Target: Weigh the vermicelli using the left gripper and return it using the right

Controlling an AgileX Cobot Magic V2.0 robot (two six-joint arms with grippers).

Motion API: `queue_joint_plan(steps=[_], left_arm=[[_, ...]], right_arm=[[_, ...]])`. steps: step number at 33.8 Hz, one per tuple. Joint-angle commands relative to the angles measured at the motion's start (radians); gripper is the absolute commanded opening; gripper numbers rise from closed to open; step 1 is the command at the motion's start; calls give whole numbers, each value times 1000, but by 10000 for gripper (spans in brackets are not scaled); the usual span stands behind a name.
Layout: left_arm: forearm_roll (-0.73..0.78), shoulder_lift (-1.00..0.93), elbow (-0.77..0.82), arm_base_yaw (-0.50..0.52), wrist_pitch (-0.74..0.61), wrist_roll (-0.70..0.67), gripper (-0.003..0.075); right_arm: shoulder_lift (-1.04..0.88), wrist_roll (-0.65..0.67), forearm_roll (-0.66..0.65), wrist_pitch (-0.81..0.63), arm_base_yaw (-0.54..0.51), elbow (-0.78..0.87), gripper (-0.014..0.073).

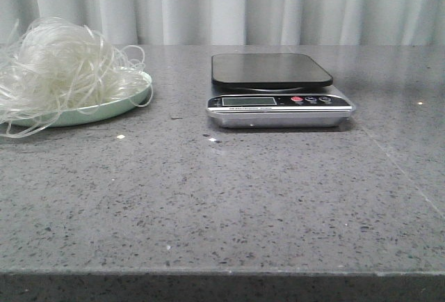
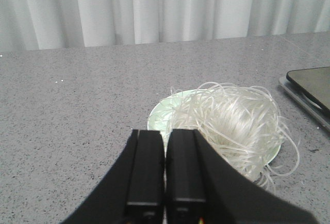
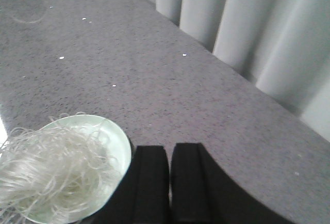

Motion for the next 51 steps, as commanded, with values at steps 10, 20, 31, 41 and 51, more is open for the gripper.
queue_joint_plan(steps=[10, 20, 31, 41, 51], left_arm=[[-17, 5, -28, 1, -79, -7, 137], [-17, 5, -28, 1, -129, -7, 137], [-13, 5, -28, 1, -171, -7, 137], [-13, 5, -28, 1, -190, -7, 137], [-13, 5, -28, 1, -188, -7, 137]], right_arm=[[-260, 93, 40, -167, -219, 324, 155], [-540, 93, 27, -526, -240, 842, 155], [-894, 93, 10, -799, -240, 1276, 155], [-1194, 45, -52, -876, -247, 1497, 155], [-1450, 6, -61, -886, -249, 1573, 155]])
